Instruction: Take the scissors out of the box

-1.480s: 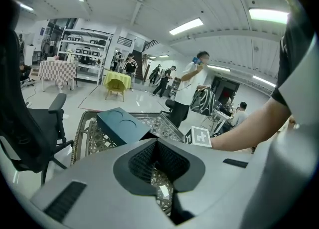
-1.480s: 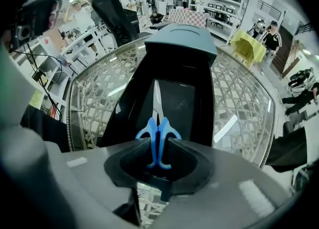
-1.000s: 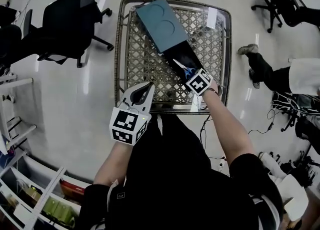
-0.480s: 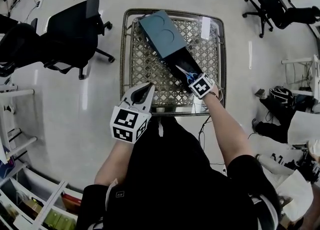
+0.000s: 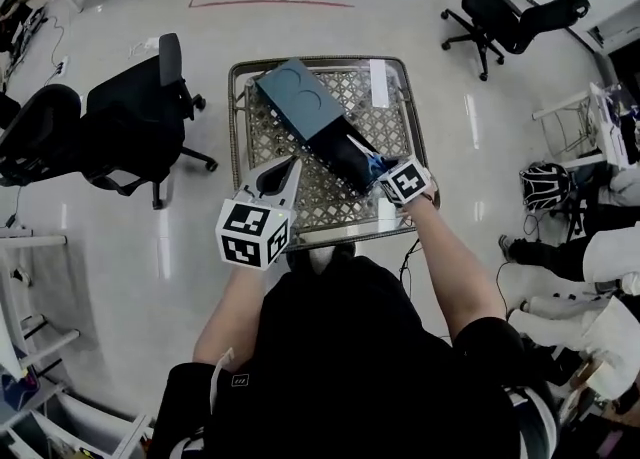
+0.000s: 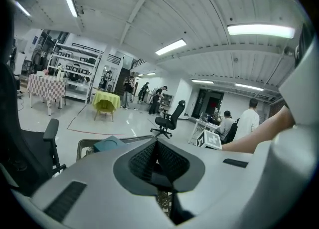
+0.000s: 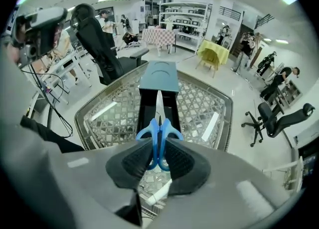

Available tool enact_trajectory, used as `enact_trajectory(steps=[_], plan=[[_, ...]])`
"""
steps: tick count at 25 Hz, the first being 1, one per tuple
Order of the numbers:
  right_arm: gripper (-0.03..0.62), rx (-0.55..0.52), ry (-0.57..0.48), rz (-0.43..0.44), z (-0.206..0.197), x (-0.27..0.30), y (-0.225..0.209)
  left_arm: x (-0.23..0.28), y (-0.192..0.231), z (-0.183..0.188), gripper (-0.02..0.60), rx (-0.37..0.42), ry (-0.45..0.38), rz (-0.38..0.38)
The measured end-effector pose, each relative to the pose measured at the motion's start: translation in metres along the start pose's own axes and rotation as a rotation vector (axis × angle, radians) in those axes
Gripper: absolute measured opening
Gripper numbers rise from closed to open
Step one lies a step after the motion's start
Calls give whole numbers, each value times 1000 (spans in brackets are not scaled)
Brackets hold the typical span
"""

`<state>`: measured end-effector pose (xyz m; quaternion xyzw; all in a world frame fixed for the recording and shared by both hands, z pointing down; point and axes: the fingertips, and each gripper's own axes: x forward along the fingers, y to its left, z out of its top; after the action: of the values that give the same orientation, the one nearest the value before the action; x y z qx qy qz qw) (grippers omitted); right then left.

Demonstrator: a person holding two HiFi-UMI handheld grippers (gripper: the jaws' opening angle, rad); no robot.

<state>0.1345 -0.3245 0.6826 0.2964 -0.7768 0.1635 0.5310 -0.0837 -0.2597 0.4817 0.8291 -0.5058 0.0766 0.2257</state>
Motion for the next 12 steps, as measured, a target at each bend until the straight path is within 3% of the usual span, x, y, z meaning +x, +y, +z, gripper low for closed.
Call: enact_trajectory(steps=[12], plan=[[94,169,-306,30,25,-83,-25,27,-41,46,5,94,-20,-56]])
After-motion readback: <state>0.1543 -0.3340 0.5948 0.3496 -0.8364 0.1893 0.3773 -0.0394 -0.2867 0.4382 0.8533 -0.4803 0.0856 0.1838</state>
